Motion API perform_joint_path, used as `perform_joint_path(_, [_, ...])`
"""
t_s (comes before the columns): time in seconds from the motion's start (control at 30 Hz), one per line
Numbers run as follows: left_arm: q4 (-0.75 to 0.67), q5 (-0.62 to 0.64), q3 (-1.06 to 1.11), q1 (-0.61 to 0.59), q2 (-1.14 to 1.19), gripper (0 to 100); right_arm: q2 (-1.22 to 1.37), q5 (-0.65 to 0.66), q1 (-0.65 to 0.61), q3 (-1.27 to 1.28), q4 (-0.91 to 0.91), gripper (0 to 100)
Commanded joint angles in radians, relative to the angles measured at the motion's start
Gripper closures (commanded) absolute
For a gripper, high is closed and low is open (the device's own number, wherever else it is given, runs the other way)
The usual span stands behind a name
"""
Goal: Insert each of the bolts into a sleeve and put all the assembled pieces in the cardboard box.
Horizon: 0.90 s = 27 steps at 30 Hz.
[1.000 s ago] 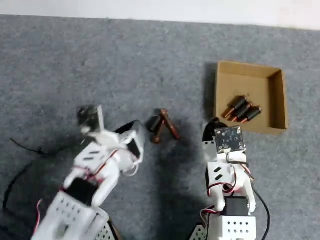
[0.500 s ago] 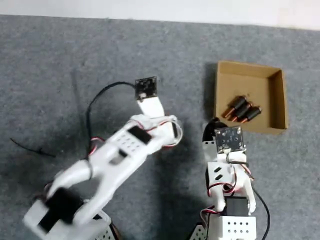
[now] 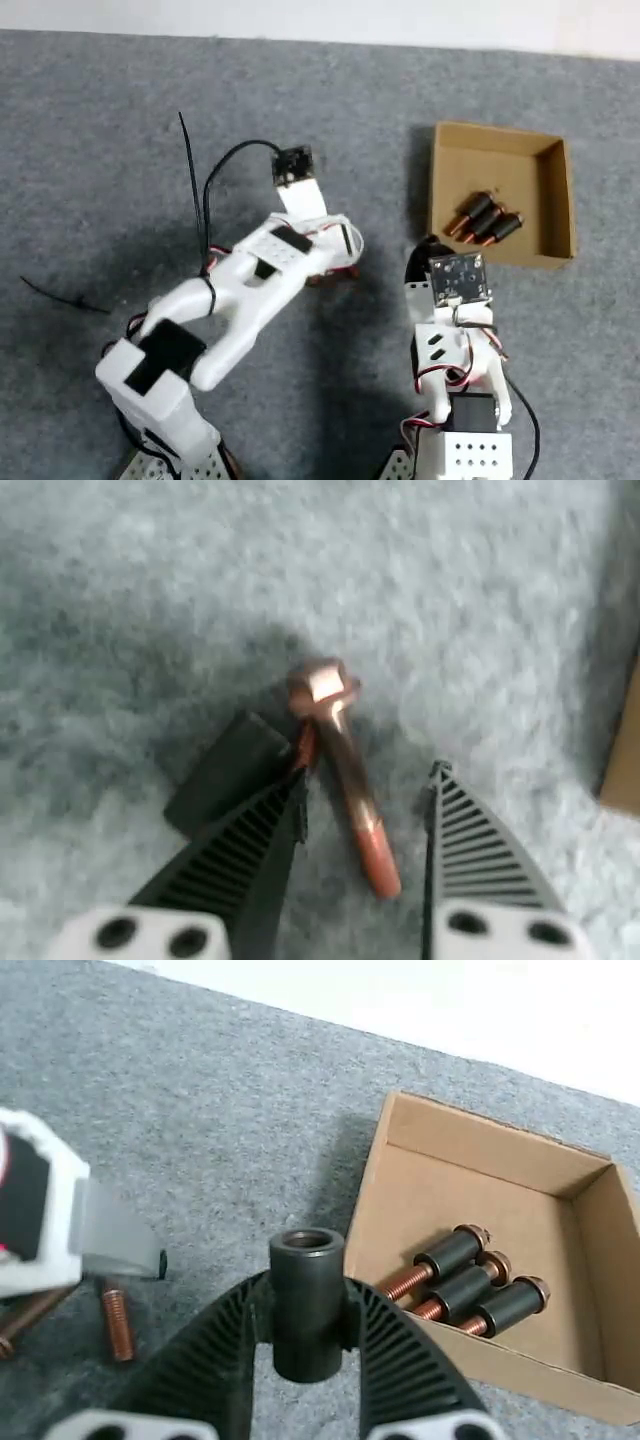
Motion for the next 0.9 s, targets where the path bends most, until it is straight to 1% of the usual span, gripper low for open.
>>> perform_joint_path(0.0, [-0.017, 0.006, -0.087, -0.041, 0.041, 82, -0.030, -0.006, 0.010, 0.114, 0.001, 99.5])
perform_joint_path(0.2, [-0.017, 0.008, -0.120, -0.041, 0.096, 82, -0.030, -0.006, 0.010, 0.114, 0.001, 99.5])
perform_joint_path(0.57, [-0.014, 0.009, -0.119, -0.039, 0.105, 82, -0.030, -0.006, 0.012, 0.114, 0.001, 99.5])
perform_joint_path(0.87, [-0.018, 0.005, -0.143, -0.010, 0.108, 82, -0.030, -0.006, 0.012, 0.114, 0.001, 99.5])
